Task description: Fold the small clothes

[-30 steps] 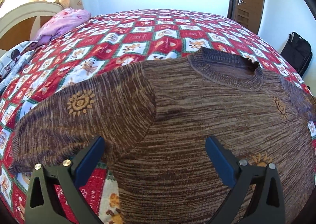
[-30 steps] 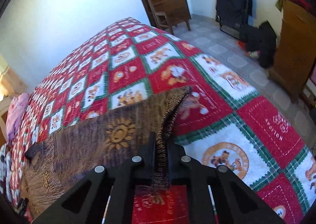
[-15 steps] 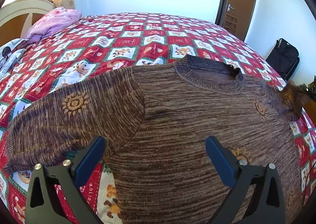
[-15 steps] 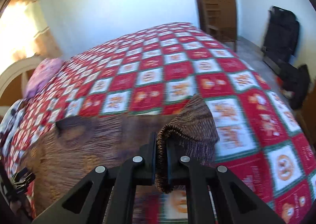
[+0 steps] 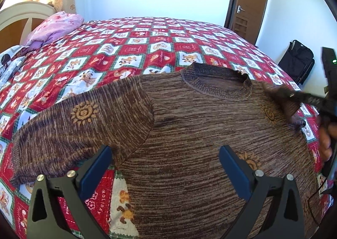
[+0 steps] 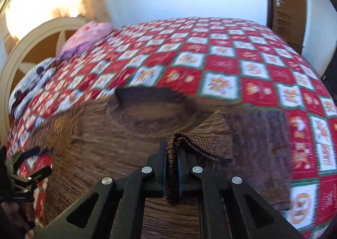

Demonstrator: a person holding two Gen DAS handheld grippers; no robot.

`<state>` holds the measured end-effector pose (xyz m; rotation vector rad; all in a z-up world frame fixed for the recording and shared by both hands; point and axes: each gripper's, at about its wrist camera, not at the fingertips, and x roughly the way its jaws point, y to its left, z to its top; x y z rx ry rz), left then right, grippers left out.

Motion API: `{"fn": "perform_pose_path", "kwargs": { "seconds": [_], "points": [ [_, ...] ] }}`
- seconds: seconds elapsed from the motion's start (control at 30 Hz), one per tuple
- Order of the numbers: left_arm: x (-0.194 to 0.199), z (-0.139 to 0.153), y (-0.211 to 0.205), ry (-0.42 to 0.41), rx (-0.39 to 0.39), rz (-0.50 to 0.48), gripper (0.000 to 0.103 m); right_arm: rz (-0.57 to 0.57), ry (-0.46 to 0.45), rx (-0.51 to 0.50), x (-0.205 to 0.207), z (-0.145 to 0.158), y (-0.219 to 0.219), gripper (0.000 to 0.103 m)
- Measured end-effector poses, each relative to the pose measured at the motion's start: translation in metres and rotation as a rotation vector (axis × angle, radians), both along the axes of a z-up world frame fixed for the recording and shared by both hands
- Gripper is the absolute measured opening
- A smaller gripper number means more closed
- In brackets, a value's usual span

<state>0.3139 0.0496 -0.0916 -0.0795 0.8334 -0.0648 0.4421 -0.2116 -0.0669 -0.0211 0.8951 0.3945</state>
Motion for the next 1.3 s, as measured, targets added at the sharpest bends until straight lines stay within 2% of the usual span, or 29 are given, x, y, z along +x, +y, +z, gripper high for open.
{"fn": "perform_pose_path", "kwargs": {
  "seconds": [0.17,0.23,0.27,0.3,0.33,0.4,0.47,0.53,0.63,0.7,0.83,0.93,1.0,1.03,1.07,1.1,1.13,1.17,1.2,1.3],
  "points": [
    [0.003,0.004,-0.007,-0.005,0.015,-0.012,0.103,0.094,0.060,-0.011,-0.005,-0.030,0.031,0.009],
    [0.005,0.005,-0.011,-0.002,0.019,-0.016,0.103,0.133,0.085,-0.007,-0.009,-0.036,0.033,0.028],
    [0.006,0.005,-0.013,0.001,0.023,-0.018,0.103,0.153,0.096,0.018,-0.013,-0.035,0.030,0.053],
    [0.006,0.005,-0.015,0.002,0.029,-0.018,0.103,0.164,0.102,0.045,-0.016,-0.033,0.025,0.064],
    [0.007,0.006,-0.017,0.004,0.036,-0.017,0.103,0.171,0.100,0.084,-0.021,-0.028,0.015,0.064],
    [0.009,0.007,-0.023,0.005,0.039,-0.021,0.103,0.151,0.072,0.090,-0.032,-0.018,-0.006,0.064],
    [0.011,0.008,-0.033,0.009,0.033,-0.047,0.103,0.107,0.024,0.085,-0.042,-0.009,-0.031,0.064],
    [0.013,0.009,-0.047,0.011,0.027,-0.087,0.103,0.015,-0.037,0.074,-0.051,-0.002,-0.068,0.064],
    [0.017,0.012,-0.072,0.012,0.010,-0.142,0.103,-0.122,-0.101,0.043,-0.057,-0.001,-0.109,0.064],
    [0.022,0.014,-0.091,0.009,0.010,-0.175,0.103,-0.188,-0.109,0.043,-0.059,-0.005,-0.132,0.065],
    [0.036,0.006,-0.127,0.031,0.024,-0.254,0.097,-0.253,-0.113,0.052,-0.062,-0.017,-0.155,0.065],
    [0.050,-0.006,-0.152,0.054,0.097,-0.300,0.085,-0.259,-0.128,0.074,-0.065,-0.022,-0.161,0.065],
    [0.059,-0.016,-0.161,0.079,0.127,-0.310,0.067,-0.258,-0.150,0.077,-0.067,-0.023,-0.162,0.065],
    [0.065,-0.020,-0.163,0.095,0.133,-0.310,0.061,-0.259,-0.156,0.077,-0.069,-0.025,-0.164,0.065],
    [0.070,-0.024,-0.163,0.109,0.131,-0.306,0.046,-0.258,-0.160,0.079,-0.070,-0.026,-0.162,0.065],
    [0.075,-0.028,-0.163,0.120,0.121,-0.308,0.034,-0.257,-0.157,0.094,-0.072,-0.029,-0.164,0.065],
    [0.079,-0.030,-0.161,0.128,0.098,-0.309,0.033,-0.256,-0.152,0.105,-0.071,-0.030,-0.165,0.065],
    [0.082,-0.029,-0.158,0.123,0.055,-0.302,0.022,-0.254,-0.141,0.118,-0.069,-0.032,-0.167,0.065],
    [0.084,-0.027,-0.157,0.122,0.026,-0.304,0.006,-0.257,-0.135,0.131,-0.068,-0.033,-0.170,0.065],
    [0.082,-0.018,-0.152,0.111,-0.013,-0.299,0.006,-0.279,-0.127,0.159,-0.068,-0.036,-0.176,0.068]
  ]
}}
